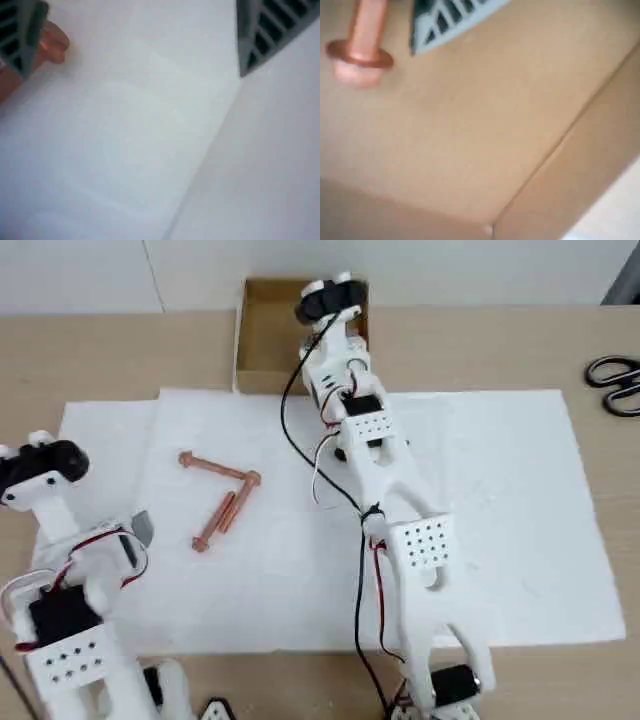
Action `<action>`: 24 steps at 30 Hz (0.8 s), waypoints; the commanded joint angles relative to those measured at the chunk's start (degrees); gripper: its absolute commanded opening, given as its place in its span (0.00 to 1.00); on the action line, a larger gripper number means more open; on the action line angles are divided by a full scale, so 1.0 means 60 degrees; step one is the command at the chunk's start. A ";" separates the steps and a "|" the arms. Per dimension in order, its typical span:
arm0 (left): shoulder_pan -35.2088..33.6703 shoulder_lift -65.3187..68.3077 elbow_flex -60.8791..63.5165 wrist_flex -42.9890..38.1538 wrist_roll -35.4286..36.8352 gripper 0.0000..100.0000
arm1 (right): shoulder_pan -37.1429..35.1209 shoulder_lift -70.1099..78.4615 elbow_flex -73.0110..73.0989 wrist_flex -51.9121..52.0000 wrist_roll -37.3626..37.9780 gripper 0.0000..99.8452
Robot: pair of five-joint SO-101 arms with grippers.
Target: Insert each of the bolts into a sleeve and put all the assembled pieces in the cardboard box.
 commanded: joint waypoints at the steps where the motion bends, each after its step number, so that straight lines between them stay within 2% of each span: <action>1: -0.0044 -0.0029 -0.0037 0.0000 -0.0044 0.25 | 0.0095 -0.0696 -0.0542 -0.0227 -0.0044 0.20; 5: -0.0029 -0.0029 -0.0037 0.0000 -0.0044 0.25 | 0.0095 -0.1634 -0.0542 0.0593 -0.0044 0.20; 10: -0.0029 -0.0029 -0.0037 0.0000 -0.0044 0.25 | 0.0198 -0.3568 -0.0542 0.2542 -0.0073 0.20; 17: -0.0015 -0.0029 -0.0037 0.0000 -0.0044 0.25 | 0.0549 -0.7040 -0.0527 0.7084 -0.0103 0.20; 24: 0.0059 -0.0029 -0.0095 -0.0059 -0.0059 0.25 | 0.0681 -0.9092 -0.0527 1.0791 -0.0103 0.20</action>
